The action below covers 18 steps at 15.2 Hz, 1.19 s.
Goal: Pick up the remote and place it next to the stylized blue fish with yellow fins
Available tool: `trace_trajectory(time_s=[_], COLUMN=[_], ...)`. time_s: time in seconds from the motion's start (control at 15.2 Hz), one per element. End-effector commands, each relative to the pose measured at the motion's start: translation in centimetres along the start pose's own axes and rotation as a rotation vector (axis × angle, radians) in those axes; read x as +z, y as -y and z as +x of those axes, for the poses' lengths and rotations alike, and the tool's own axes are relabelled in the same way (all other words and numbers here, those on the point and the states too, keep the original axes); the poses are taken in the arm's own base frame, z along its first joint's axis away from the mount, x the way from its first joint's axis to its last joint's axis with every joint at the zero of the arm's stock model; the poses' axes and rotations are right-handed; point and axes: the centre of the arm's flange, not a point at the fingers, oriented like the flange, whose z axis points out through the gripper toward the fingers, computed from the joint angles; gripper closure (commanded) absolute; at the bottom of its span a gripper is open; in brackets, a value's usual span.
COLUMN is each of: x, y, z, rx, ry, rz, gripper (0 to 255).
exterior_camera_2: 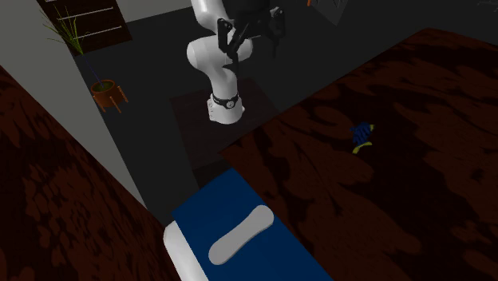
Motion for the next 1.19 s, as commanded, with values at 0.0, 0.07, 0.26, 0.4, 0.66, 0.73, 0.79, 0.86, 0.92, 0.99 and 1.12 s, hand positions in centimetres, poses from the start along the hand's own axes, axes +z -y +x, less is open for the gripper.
trace_trajectory(time_s=[0.0,0.07,0.26,0.4,0.66,0.73,0.79,0.86,0.92,0.99,1.12], x=[0.0,1.0,4.0,6.1,10.1,11.2,12.2,13.2,14.2,15.2,17.3], y=[0.0,0.0,-0.1,-0.3,-1.2,-1.5,-1.9,-2.3,-2.7,-3.1,-4.0], z=[0.0,0.9,3.5,5.2,8.6,9.4,10.2,10.9,11.7,12.5,13.9], rx=[0.0,0.037,0.147,0.22,0.366,0.403,0.44,0.476,0.513,0.55,0.623], ry=[0.0,0.002,0.006,0.01,0.016,0.018,0.019,0.021,0.022,0.024,0.027], rz=[0.0,-0.002,-0.009,-0.013,-0.022,-0.024,-0.026,-0.028,-0.03,-0.033,-0.037], gripper=[0,0,0,0,0,0,0,0,0,0,0])
